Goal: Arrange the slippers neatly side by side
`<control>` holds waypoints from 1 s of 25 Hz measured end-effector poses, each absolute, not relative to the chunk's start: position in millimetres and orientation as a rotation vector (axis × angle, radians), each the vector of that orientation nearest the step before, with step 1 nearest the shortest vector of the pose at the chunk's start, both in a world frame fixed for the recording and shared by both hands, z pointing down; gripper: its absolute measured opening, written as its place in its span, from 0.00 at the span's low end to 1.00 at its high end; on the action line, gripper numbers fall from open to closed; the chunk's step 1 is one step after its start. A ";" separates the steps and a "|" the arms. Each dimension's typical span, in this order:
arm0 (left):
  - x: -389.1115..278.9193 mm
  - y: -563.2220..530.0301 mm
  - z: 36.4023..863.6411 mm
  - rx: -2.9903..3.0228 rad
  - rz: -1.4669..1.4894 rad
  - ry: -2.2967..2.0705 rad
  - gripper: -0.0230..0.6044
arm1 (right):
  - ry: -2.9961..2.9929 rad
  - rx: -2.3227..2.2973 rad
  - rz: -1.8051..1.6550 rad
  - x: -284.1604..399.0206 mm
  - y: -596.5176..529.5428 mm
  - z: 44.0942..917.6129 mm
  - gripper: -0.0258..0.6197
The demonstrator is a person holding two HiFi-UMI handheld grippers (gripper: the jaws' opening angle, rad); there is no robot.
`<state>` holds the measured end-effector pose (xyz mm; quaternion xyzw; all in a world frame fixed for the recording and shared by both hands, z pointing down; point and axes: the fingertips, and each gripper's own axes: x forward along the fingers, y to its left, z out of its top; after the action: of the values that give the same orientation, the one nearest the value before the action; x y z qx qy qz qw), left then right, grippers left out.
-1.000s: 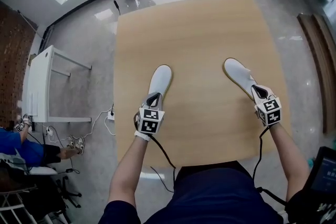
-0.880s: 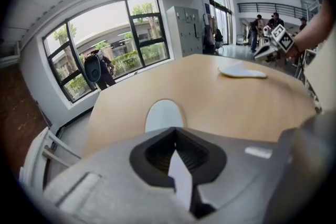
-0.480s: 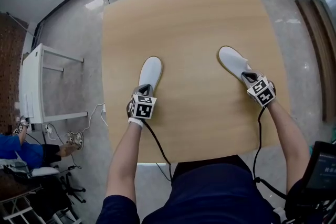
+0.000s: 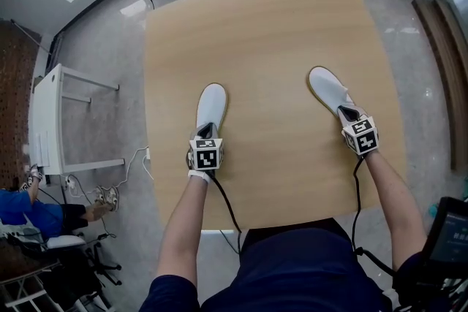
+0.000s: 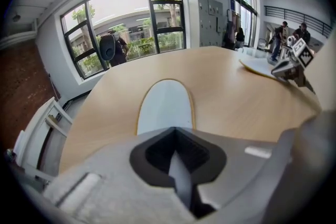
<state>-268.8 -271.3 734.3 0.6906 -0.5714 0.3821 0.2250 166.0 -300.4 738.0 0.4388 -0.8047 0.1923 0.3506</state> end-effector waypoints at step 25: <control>-231.4 -215.6 734.7 2.030 1.074 -1.780 0.04 | -2.017 1.270 0.446 156.2 -261.5 740.8 0.05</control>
<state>-231.4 -215.6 734.7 0.6938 -0.6083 0.3672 0.1178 156.2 -261.5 740.8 0.4903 -0.7790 0.1721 0.3509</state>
